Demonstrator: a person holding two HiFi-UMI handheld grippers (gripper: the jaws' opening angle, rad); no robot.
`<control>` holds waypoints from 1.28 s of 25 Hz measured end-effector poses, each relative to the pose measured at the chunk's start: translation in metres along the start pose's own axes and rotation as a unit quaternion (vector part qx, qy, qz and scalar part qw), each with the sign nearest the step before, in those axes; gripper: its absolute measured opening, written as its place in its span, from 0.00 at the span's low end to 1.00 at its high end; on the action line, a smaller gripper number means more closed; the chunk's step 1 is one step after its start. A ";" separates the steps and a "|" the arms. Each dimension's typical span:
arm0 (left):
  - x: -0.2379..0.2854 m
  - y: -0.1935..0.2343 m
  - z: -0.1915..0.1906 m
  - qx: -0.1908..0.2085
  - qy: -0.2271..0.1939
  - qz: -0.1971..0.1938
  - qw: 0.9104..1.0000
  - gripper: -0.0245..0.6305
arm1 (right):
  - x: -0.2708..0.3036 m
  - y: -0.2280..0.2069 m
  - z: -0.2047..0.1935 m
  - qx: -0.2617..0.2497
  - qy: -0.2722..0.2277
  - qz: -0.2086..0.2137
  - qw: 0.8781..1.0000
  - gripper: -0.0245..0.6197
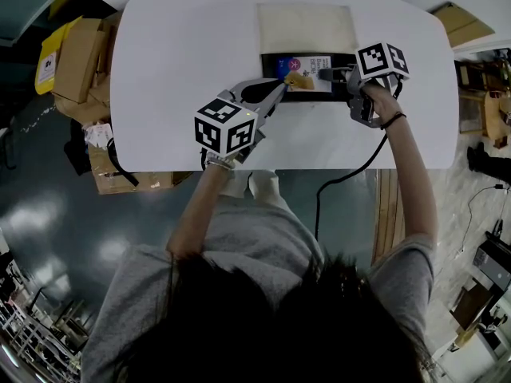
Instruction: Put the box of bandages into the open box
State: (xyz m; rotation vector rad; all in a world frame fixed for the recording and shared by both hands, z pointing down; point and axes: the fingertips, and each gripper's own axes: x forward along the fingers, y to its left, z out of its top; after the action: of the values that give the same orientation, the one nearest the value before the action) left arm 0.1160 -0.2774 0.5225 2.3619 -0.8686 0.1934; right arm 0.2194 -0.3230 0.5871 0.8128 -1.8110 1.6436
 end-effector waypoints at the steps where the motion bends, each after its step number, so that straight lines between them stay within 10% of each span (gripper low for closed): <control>1: 0.000 0.000 0.000 0.000 0.000 0.000 1.000 0.03 | 0.001 -0.002 0.000 -0.005 0.002 -0.010 1.000 0.25; 32: -0.005 0.000 0.003 -0.007 -0.005 -0.002 1.000 0.03 | 0.022 -0.016 -0.003 -0.071 0.032 -0.134 0.988 0.45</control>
State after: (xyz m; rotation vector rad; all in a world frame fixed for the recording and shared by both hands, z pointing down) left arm 0.1125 -0.2764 0.5183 2.3534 -0.8671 0.1734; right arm 0.2170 -0.3229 0.6144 0.8863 -1.6722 1.3400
